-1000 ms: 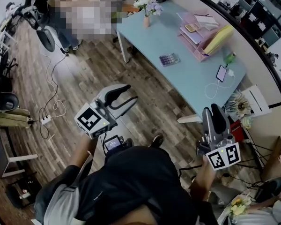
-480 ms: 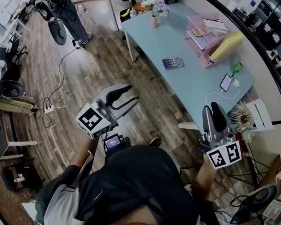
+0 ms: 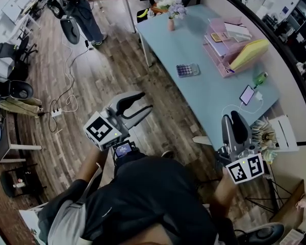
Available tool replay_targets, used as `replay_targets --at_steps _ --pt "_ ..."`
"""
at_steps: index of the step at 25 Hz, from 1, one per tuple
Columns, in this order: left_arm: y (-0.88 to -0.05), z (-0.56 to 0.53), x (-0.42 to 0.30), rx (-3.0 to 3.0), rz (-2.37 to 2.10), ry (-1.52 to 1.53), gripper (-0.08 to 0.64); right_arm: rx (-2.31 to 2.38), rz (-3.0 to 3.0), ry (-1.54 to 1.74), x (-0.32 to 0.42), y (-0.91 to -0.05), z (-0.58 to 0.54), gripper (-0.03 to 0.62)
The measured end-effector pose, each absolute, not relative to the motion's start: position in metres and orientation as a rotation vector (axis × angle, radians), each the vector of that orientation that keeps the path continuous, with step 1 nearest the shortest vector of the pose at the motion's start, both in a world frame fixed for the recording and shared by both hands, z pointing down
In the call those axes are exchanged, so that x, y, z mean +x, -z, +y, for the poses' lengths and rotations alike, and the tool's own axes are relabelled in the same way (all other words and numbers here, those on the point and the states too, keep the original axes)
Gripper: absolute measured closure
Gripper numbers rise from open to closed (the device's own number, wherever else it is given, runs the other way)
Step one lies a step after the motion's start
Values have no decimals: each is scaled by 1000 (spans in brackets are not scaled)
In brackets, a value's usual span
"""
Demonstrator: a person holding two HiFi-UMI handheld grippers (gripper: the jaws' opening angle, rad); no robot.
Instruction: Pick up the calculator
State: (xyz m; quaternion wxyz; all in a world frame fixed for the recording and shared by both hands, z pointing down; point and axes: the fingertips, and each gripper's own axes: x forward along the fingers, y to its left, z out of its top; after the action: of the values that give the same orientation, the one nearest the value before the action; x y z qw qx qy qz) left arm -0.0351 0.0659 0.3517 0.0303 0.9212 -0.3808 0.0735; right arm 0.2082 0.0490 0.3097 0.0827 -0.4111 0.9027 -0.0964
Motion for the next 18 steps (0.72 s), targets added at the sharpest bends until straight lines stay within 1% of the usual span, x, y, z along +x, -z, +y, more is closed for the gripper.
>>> replay_targets --at_steps 9,18 --pt "-353 62 -17 2836 -1132 -238 333 -1276 2667 318 229 -316 51 479" --pt "-360 31 1 2896 -963 -224 333 -1430 2602 311 244 -318 46 479"
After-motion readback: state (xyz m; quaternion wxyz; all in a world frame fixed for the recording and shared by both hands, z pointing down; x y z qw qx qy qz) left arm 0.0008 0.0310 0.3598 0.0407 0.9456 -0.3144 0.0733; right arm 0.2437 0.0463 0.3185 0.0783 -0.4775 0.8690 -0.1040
